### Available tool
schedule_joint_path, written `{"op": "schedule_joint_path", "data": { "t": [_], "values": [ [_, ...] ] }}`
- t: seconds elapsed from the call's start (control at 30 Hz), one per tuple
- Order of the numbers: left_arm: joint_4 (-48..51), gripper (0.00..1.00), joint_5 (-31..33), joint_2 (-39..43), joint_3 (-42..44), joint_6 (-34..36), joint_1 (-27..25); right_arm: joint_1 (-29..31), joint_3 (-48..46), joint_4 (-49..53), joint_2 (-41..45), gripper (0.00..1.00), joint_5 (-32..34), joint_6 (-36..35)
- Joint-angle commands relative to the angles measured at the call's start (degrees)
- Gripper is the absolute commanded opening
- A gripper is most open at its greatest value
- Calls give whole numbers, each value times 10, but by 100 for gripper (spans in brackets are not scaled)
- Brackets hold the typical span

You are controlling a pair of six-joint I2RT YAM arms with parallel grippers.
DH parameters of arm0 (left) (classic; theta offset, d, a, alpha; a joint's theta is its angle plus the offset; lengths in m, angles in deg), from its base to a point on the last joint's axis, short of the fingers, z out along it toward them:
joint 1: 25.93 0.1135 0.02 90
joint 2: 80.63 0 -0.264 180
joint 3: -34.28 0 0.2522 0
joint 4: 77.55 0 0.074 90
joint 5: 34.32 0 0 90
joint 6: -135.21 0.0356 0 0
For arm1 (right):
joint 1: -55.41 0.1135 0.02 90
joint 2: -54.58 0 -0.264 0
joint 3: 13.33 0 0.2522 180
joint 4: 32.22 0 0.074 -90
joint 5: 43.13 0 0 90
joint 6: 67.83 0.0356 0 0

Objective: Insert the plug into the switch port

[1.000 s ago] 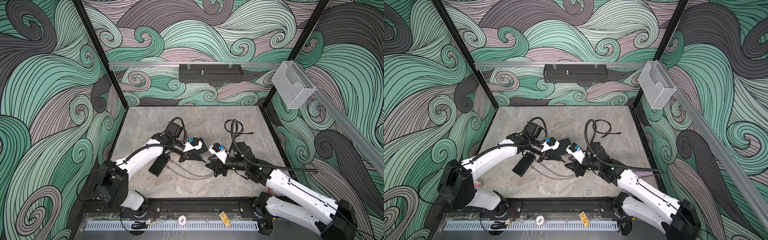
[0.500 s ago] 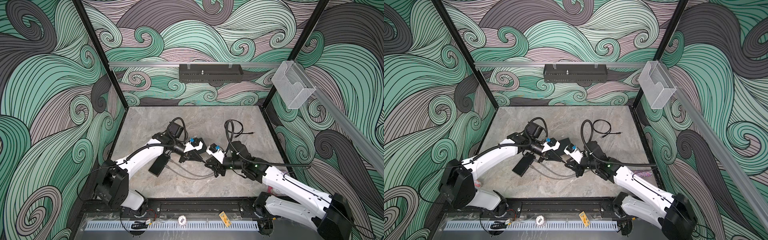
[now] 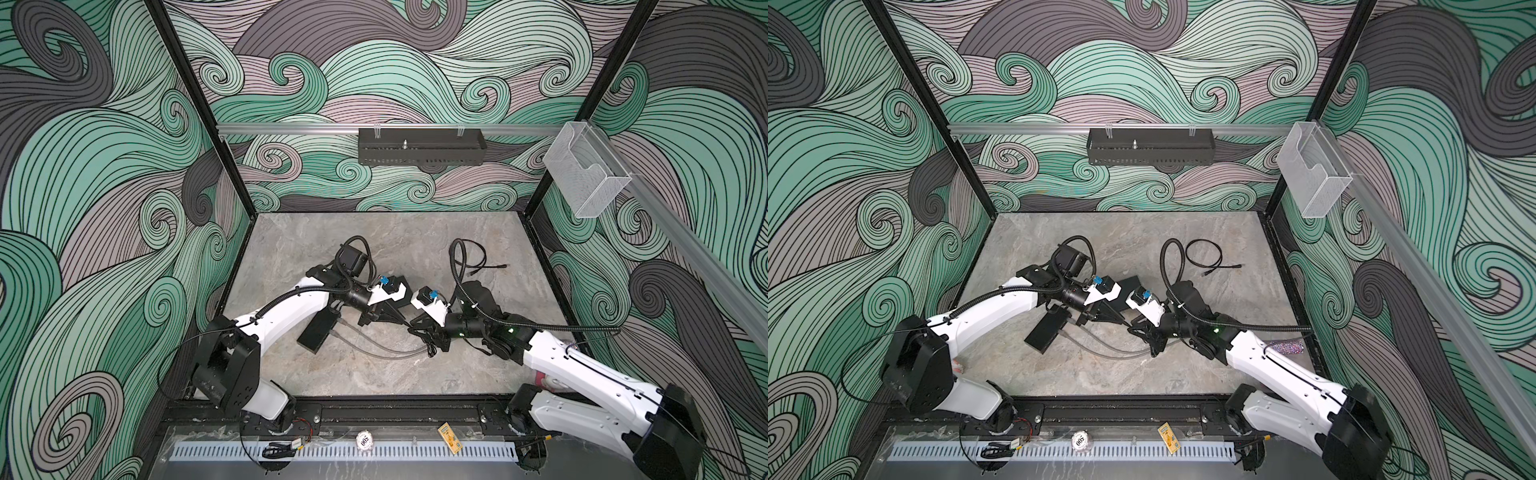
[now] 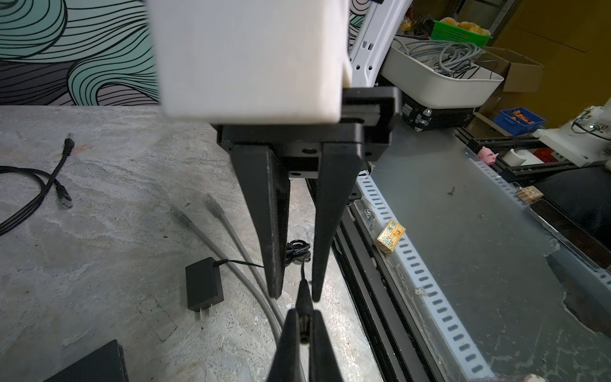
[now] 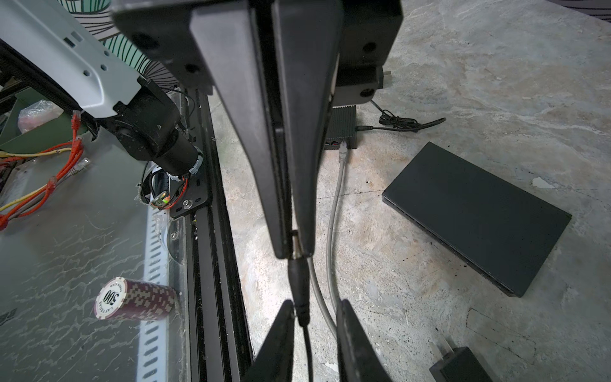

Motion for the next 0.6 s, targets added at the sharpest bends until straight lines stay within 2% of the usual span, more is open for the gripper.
{"op": "schedule_joint_path", "data": {
  "t": [0.0, 0.27, 0.57],
  "values": [
    [18, 0, -7, -6, -24, 11, -7, 4, 17, -7, -4, 23, -8, -2],
    [19, 1, -9, -7, -26, 11, -8, 5, 15, -9, -7, 18, -11, 0],
    [22, 3, -6, -7, -27, 12, -8, 6, 20, -10, -13, 4, -22, -2]
  ]
}}
